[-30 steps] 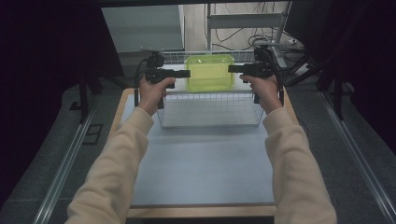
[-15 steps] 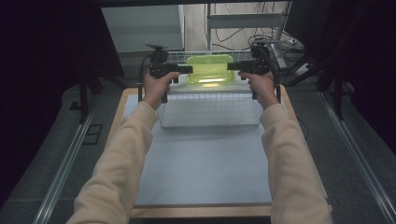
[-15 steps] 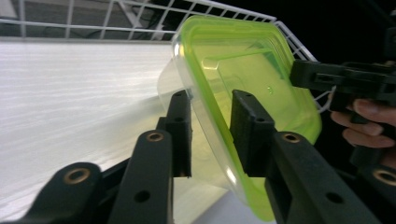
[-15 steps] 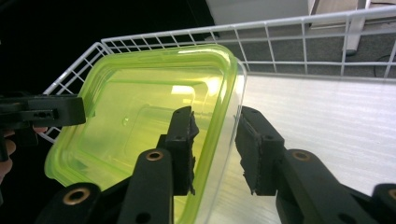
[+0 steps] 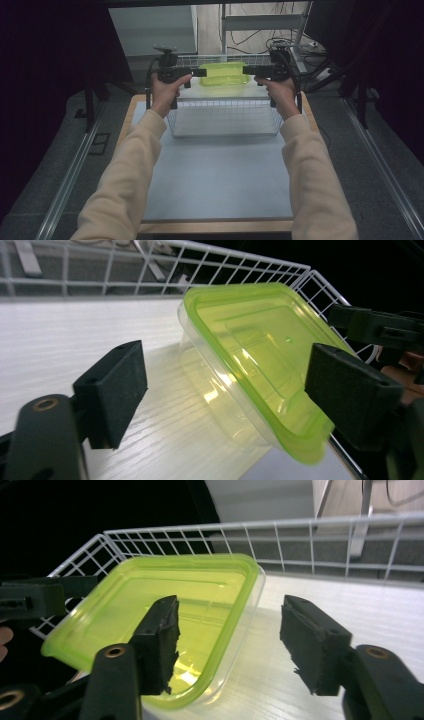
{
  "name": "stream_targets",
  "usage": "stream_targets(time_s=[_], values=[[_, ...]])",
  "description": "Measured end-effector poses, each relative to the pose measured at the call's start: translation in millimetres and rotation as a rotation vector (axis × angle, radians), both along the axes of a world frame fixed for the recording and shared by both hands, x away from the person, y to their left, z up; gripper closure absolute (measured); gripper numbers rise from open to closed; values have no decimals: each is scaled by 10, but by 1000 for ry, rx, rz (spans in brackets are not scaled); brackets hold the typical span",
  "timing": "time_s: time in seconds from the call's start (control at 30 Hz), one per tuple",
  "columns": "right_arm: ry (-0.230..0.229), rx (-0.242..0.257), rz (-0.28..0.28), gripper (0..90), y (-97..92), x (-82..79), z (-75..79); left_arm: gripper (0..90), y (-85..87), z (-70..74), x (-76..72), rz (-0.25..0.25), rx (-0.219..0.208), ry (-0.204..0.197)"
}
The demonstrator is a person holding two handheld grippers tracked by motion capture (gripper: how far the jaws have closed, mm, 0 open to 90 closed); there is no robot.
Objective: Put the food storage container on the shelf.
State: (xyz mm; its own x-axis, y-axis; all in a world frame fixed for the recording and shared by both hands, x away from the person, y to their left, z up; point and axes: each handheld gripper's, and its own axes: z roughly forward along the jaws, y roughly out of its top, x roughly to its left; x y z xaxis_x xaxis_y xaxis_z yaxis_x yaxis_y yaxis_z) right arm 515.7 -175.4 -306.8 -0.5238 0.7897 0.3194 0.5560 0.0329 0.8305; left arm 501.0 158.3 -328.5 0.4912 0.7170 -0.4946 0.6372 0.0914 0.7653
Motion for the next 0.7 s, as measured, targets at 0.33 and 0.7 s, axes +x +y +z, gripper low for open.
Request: stream_targets(time_s=[0.33, 0.7], values=[[-119, -34, 138, 340, -189, -675, 36, 154, 161, 37, -819, -41, 40, -113], [-143, -17, 217, 317, -520, -1466, -475, 177, 227, -543, -1722, -141, 46, -132]])
